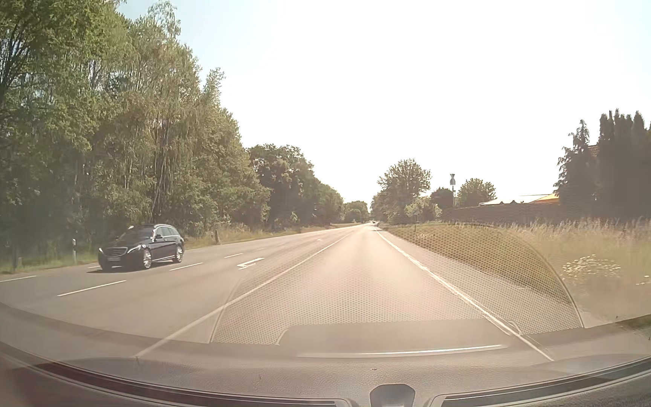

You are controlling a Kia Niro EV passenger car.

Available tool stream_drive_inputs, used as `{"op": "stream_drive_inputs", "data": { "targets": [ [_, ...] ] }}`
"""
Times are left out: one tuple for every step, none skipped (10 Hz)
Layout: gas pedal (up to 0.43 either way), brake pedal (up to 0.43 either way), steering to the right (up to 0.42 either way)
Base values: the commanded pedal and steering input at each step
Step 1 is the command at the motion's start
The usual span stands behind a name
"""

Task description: Follow the waypoints while adhering to traffic rules and regulations

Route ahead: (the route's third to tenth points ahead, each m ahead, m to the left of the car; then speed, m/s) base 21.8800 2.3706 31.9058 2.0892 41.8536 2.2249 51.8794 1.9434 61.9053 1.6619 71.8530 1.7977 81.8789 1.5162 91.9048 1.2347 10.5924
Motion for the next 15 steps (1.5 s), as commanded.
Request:
{"op": "stream_drive_inputs", "data": {
  "targets": [
    [0.311,0.006,0.005],
    [0.311,0.006,0.005],
    [0.311,0.006,0.005],
    [0.311,0.006,0.004],
    [0.311,0.006,0.004],
    [0.311,0.006,0.004],
    [0.311,0.006,0.004],
    [0.311,0.006,0.004],
    [0.311,0.006,0.004],
    [0.311,0.006,0.004],
    [0.311,0.006,0.003],
    [0.311,0.006,0.003],
    [0.311,0.006,0.003],
    [0.311,0.006,0.003],
    [0.311,0.006,0.003]
  ]
}}
